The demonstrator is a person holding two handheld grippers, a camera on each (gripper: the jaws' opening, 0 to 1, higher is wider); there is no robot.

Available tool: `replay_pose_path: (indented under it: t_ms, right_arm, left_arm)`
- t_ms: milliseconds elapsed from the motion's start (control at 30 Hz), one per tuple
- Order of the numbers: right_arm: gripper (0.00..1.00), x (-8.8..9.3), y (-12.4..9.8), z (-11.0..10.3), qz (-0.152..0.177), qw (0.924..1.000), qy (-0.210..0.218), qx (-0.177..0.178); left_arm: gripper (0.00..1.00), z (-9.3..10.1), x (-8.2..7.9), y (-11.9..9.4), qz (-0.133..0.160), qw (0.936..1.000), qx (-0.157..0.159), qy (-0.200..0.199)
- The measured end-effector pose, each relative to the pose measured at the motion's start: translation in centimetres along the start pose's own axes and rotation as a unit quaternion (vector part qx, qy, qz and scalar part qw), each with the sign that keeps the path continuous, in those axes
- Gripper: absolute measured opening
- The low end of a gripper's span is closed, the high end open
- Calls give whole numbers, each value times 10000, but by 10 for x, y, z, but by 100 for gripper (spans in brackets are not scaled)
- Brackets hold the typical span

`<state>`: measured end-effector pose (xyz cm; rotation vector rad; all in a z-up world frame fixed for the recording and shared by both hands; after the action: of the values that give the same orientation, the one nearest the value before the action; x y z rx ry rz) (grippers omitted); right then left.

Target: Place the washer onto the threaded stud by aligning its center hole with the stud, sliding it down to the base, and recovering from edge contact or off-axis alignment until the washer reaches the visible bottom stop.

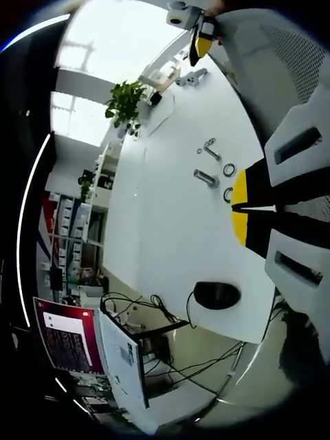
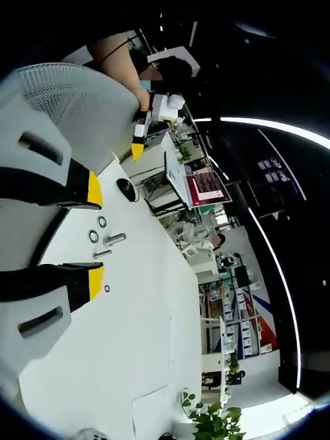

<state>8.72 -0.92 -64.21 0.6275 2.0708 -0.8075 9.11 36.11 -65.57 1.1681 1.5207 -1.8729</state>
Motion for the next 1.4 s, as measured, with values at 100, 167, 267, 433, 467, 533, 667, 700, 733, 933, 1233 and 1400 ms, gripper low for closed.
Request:
replay_pose_path:
  t_ms: [100, 167, 267, 433, 467, 533, 667, 700, 733, 933, 1233, 1400]
  right_arm:
    - [32, 1, -1, -1, -12, 10000, 6, -45]
    - [31, 2, 0, -2, -34, 10000, -8, -73]
    - [31, 0, 0, -2, 63, 10000, 44, 23]
    - [31, 1, -2, -1, 89, 9999, 76, 74]
    - [31, 2, -2, -1, 86, 9999, 76, 73]
    - [31, 1, -2, -2, 102, 9999, 87, 74]
    - [31, 1, -3, 0, 182, 9997, 126, 115]
    - [31, 1, -4, 0, 212, 9996, 136, 122]
    - [31, 1, -6, 0, 269, 9994, 159, 127]
    - [31, -1, -7, 2, 396, 9987, 213, 223]
    - [32, 0, -7, 3, 432, 9985, 224, 237]
    - [32, 0, -6, 6, 310, 9988, 184, 340]
  left_arm:
    - [0, 3, 0, -2, 22, 10000, 31, 21]
    - [0, 3, -1, -4, 181, 9998, 62, -16]
    - [0, 2, -2, -3, 208, 9997, 103, -18]
    - [0, 2, 0, -4, 179, 9998, 89, -29]
    - [0, 2, 0, -4, 177, 9998, 87, -28]
    - [0, 2, 1, -5, 168, 9998, 105, -4]
    - [0, 2, 2, -5, 90, 9997, 210, 36]
    - [0, 3, 2, -5, 74, 9997, 238, 68]
    - [0, 3, 3, -5, 52, 9996, 273, 101]
    - [0, 1, 1, -4, 140, 9992, 333, 151]
    - [0, 1, 0, -3, 231, 9989, 359, 198]
    - [0, -1, 2, -3, 138, 9993, 322, 158]
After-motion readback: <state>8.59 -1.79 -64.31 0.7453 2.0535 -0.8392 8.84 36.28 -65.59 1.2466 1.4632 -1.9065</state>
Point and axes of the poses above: the point that each gripper's makers call its tool centre point, and the gripper's own axes: y roughly forward along the fingers, z roughly to its right, x roughly out of its underside, the point moved 9 cm from there along -y, roughly backward along the fingers, and after that the axes turned 13 degrees about y, right-handed, at the moved point
